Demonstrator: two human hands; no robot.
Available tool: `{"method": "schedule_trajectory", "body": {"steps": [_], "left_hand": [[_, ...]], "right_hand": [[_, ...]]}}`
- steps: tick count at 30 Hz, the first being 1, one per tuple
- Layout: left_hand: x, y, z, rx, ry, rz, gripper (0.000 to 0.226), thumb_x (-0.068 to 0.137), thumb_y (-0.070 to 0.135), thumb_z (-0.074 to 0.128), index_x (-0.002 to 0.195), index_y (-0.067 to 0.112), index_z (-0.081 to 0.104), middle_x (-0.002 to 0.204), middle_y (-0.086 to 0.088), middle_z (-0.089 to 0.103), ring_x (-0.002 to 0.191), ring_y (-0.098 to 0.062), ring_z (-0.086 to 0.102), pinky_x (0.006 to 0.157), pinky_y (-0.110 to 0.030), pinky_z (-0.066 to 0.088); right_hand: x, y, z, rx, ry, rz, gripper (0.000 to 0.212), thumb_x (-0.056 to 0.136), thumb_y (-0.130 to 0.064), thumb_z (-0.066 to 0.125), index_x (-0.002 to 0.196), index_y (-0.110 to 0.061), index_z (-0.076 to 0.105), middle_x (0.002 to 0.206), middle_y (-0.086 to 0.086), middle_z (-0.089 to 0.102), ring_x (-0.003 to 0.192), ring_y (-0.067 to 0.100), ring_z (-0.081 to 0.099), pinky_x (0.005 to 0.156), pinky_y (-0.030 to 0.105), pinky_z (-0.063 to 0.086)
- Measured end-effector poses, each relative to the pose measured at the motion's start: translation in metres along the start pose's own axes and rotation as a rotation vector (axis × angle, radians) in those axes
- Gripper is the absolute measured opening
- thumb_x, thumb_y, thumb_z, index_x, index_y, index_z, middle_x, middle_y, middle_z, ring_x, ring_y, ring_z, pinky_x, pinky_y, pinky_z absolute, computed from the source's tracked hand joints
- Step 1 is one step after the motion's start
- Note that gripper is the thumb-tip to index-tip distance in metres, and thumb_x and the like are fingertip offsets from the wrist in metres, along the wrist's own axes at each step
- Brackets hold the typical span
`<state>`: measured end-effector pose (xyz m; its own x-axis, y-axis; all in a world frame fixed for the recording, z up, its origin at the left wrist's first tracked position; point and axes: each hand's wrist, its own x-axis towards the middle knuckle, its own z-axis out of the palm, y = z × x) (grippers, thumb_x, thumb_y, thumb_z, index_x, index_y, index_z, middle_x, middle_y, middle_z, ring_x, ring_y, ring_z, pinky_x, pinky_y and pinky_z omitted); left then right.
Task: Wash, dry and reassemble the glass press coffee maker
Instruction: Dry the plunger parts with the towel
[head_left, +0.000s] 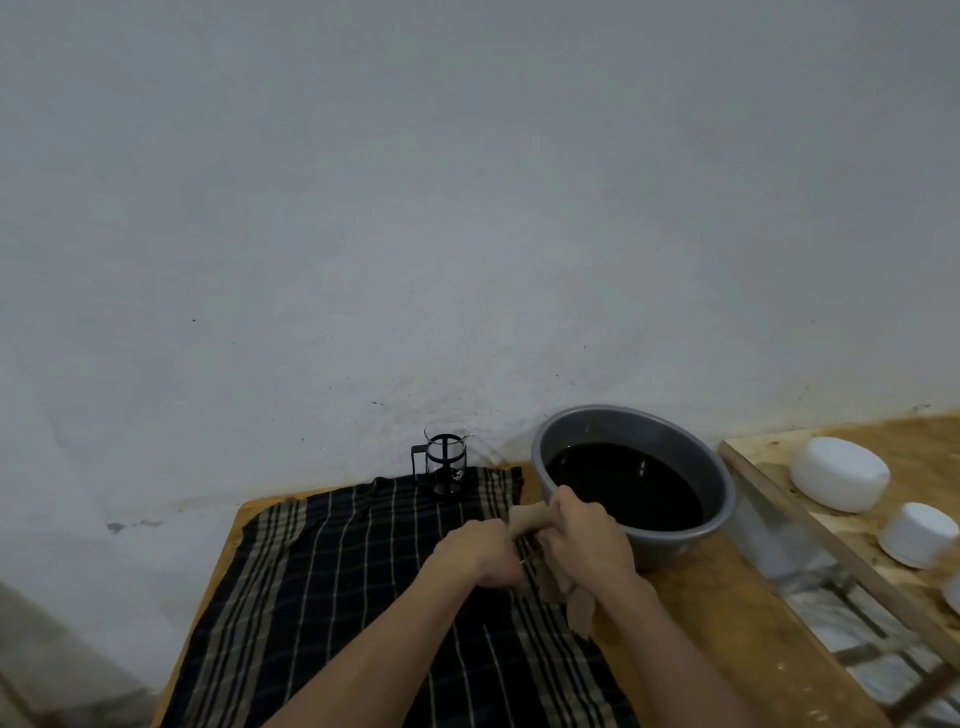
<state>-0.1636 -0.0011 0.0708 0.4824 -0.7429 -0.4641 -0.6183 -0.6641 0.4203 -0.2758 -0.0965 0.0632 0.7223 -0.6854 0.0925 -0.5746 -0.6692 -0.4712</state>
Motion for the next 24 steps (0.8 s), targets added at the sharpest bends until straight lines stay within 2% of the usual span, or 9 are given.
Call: {"method": "schedule_trajectory", "body": {"steps": [3, 5, 7, 11, 13, 15, 17, 21, 24], "left_hand": [[-0.01, 0.0, 0.002, -0.42, -0.059, -0.026, 0.038, 0.08, 0.035, 0.072, 0.108, 0.01, 0.065, 0.11, -0.004, 0.058, 0.095, -0.022, 0.056, 0.066, -0.041, 0.058], [-0.017, -0.003, 0.006, -0.7, -0.043, -0.039, 0.036, 0.079, 0.034, 0.075, 0.104, 0.012, 0.061, 0.113, -0.004, 0.055, 0.105, -0.026, 0.052, 0.063, -0.044, 0.059], [-0.02, -0.005, 0.013, -0.94, -0.006, -0.036, 0.031, 0.081, 0.028, 0.073, 0.097, 0.009, 0.056, 0.117, -0.013, 0.057, 0.1, -0.033, 0.06, 0.061, -0.043, 0.059], [-0.023, -0.005, 0.017, -1.25, 0.014, -0.02, 0.006, 0.088, 0.013, 0.059, 0.087, 0.007, 0.059, 0.103, -0.023, 0.063, 0.089, -0.038, 0.067, 0.061, -0.039, 0.059], [-0.022, -0.005, 0.016, -1.329, -0.024, -0.032, 0.004, 0.088, 0.007, 0.057, 0.087, 0.005, 0.06, 0.103, -0.021, 0.063, 0.096, -0.037, 0.066, 0.062, -0.038, 0.06], [-0.02, -0.009, 0.016, -1.403, -0.057, -0.065, 0.007, 0.088, 0.006, 0.055, 0.092, 0.002, 0.059, 0.106, -0.022, 0.061, 0.097, -0.037, 0.067, 0.056, -0.033, 0.058], [-0.016, -0.013, 0.017, -1.478, -0.039, -0.117, 0.009, 0.088, 0.005, 0.054, 0.096, 0.002, 0.059, 0.111, -0.023, 0.061, 0.101, -0.039, 0.067, 0.057, -0.033, 0.059], [-0.011, -0.009, 0.013, -1.511, 0.017, -0.095, 0.016, 0.091, 0.006, 0.05, 0.102, 0.001, 0.061, 0.109, -0.022, 0.065, 0.094, -0.037, 0.069, 0.065, -0.038, 0.06], [-0.014, 0.006, 0.01, -1.34, 0.034, 0.005, 0.019, 0.093, 0.009, 0.05, 0.104, 0.003, 0.063, 0.105, -0.019, 0.065, 0.088, -0.03, 0.068, 0.069, -0.042, 0.061]], "right_hand": [[0.0, -0.004, -0.009, -0.02, 0.092, 0.045, 0.016, 0.092, -0.024, 0.057, 0.09, -0.025, 0.041, 0.081, -0.007, 0.054, 0.071, 0.013, 0.053, 0.059, 0.026, 0.039], [0.001, -0.002, -0.015, 0.015, 0.164, 0.078, 0.014, 0.093, -0.027, 0.056, 0.09, -0.025, 0.042, 0.079, -0.008, 0.054, 0.068, 0.011, 0.053, 0.055, 0.023, 0.037], [0.003, 0.0, -0.018, 0.082, 0.187, 0.096, 0.014, 0.093, -0.03, 0.057, 0.091, -0.025, 0.043, 0.08, -0.009, 0.055, 0.068, 0.008, 0.052, 0.052, 0.02, 0.034], [0.005, 0.002, -0.018, 0.579, 0.143, 0.19, 0.009, 0.092, -0.03, 0.061, 0.093, -0.025, 0.053, 0.093, -0.004, 0.061, 0.083, 0.011, 0.057, 0.065, 0.023, 0.043], [0.003, 0.001, -0.021, 0.977, 0.158, 0.319, 0.007, 0.094, -0.03, 0.058, 0.099, -0.025, 0.057, 0.104, 0.001, 0.062, 0.092, 0.013, 0.058, 0.077, 0.031, 0.049], [0.002, 0.002, -0.028, 1.345, 0.218, 0.411, 0.021, 0.095, -0.029, 0.057, 0.114, -0.021, 0.058, 0.11, 0.003, 0.064, 0.1, 0.018, 0.06, 0.088, 0.04, 0.05], [0.002, 0.006, -0.041, 1.516, 0.253, 0.415, 0.027, 0.095, -0.029, 0.057, 0.121, -0.021, 0.055, 0.112, 0.002, 0.062, 0.103, 0.019, 0.059, 0.093, 0.045, 0.049], [-0.009, 0.002, -0.045, 1.458, 0.062, 0.406, 0.03, 0.091, -0.033, 0.061, 0.118, -0.017, 0.059, 0.114, 0.007, 0.063, 0.108, 0.027, 0.059, 0.095, 0.049, 0.049], [-0.014, -0.012, -0.021, 1.303, 0.0, 0.424, 0.034, 0.09, -0.035, 0.062, 0.118, -0.016, 0.062, 0.113, 0.011, 0.067, 0.106, 0.027, 0.062, 0.094, 0.045, 0.051]]}}
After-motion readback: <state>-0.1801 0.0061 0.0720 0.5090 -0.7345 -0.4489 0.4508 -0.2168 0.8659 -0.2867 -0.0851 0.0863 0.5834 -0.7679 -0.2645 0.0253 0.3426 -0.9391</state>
